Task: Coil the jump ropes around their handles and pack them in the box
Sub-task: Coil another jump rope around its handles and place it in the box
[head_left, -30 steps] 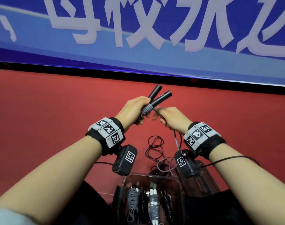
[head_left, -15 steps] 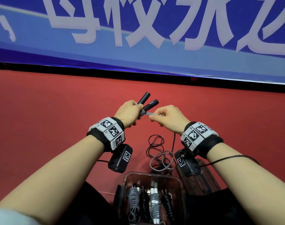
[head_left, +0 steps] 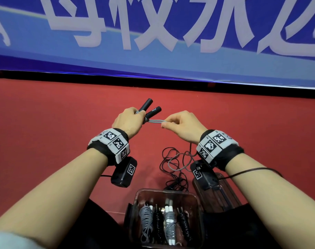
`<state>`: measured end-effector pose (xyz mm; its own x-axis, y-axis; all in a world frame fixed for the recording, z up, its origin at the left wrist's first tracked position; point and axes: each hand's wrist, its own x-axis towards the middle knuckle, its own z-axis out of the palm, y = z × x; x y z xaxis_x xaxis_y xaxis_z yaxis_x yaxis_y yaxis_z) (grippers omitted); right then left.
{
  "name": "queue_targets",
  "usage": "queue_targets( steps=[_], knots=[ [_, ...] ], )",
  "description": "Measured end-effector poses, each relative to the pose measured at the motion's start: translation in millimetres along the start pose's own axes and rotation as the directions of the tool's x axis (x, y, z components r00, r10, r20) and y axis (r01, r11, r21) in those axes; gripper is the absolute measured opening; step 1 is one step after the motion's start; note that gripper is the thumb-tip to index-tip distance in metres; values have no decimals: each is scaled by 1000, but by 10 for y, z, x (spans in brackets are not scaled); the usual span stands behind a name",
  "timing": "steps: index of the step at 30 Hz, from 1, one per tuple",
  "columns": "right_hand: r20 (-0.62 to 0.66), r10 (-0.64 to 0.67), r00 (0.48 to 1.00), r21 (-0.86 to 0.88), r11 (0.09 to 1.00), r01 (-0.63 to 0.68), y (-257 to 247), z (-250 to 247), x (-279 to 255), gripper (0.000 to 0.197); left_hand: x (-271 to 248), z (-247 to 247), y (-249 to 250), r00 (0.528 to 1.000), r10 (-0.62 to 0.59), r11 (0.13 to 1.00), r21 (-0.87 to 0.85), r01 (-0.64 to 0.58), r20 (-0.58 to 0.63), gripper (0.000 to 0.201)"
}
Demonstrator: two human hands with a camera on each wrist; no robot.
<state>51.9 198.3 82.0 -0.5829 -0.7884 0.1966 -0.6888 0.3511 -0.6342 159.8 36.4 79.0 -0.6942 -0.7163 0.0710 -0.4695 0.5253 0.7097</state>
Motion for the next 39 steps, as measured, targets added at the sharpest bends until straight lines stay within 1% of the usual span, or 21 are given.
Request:
queue_targets(
  steps=[2, 4, 7, 10, 12, 14, 15, 18, 20, 22, 24, 27, 30, 31, 33, 34, 35, 36, 39],
  knots=[
    [-20, 4, 1000, -13, 1000, -4, 2, 0, -2, 22, -17, 18, 2, 997, 51, 981, 191, -40, -52, 32],
    [-68, 5, 998, -16, 1000, -6, -1, -18, -3, 26, -40, 27, 10, 992, 114, 949, 302, -92, -56, 30],
    [-148, -19, 989, -2, 1000, 19, -26, -37, 1, 39, -61, 44, 12, 986, 169, 908, 388, -156, 1, 33],
    [-203, -47, 978, -16, 999, 44, -52, -21, 5, 52, -94, 61, 46, 972, 223, 854, 467, -229, 70, 31],
    [-243, -64, 968, -15, 998, 63, -55, -43, -2, 58, -135, 68, 76, 949, 291, 817, 484, -314, 123, 35],
    [-270, -92, 958, -32, 996, 87, -55, -95, -14, 60, -175, 68, 93, 922, 344, 802, 454, -388, 180, 49],
    [-279, -109, 954, -40, 994, 102, -59, -120, -23, 62, -192, 65, 94, 911, 358, 797, 440, -413, 206, 56],
    [-302, -141, 943, -58, 990, 129, -53, -160, -33, 64, -225, 69, 122, 876, 397, 771, 419, -480, 273, 62],
    [-300, -150, 942, -74, 988, 134, -47, -160, -37, 63, -251, 74, 148, 854, 428, 724, 454, -520, 294, 68],
    [-293, -151, 944, -75, 988, 134, -35, -153, -40, 61, -287, 80, 175, 829, 468, 655, 509, -558, 307, 68],
    [-290, -139, 947, -83, 989, 120, -22, -156, -37, 60, -316, 85, 196, 807, 495, 613, 529, -587, 323, 63],
    [-286, -87, 954, -102, 993, 60, 2, -179, -36, 61, -324, 65, 224, 788, 516, 629, 475, -615, 336, 55],
    [-208, -3, 978, -53, 999, -9, 23, -178, -21, 64, -312, 21, 233, 775, 513, 662, 405, -631, 368, 47],
    [-160, 35, 987, -4, 999, -36, 26, -182, -5, 63, -308, 11, 225, 770, 511, 677, 374, -634, 381, 42],
    [-73, 118, 990, 131, 986, -108, 55, -221, 38, 51, -313, 12, 214, 756, 520, 703, 304, -643, 397, 34],
    [-43, 151, 988, 201, 970, -139, 81, -250, 55, 44, -319, 20, 212, 752, 526, 715, 271, -644, 398, 33],
    [-25, 174, 984, 253, 954, -162, 120, -281, 65, 42, -325, 34, 216, 749, 531, 731, 234, -642, 395, 32],
    [-23, 188, 982, 283, 943, -174, 158, -304, 63, 43, -323, 53, 215, 751, 534, 750, 193, -633, 388, 31],
    [-59, 230, 971, 295, 934, -203, 272, -265, 47, 48, -286, 85, 188, 776, 532, 817, 36, -576, 338, 29]
  ],
)
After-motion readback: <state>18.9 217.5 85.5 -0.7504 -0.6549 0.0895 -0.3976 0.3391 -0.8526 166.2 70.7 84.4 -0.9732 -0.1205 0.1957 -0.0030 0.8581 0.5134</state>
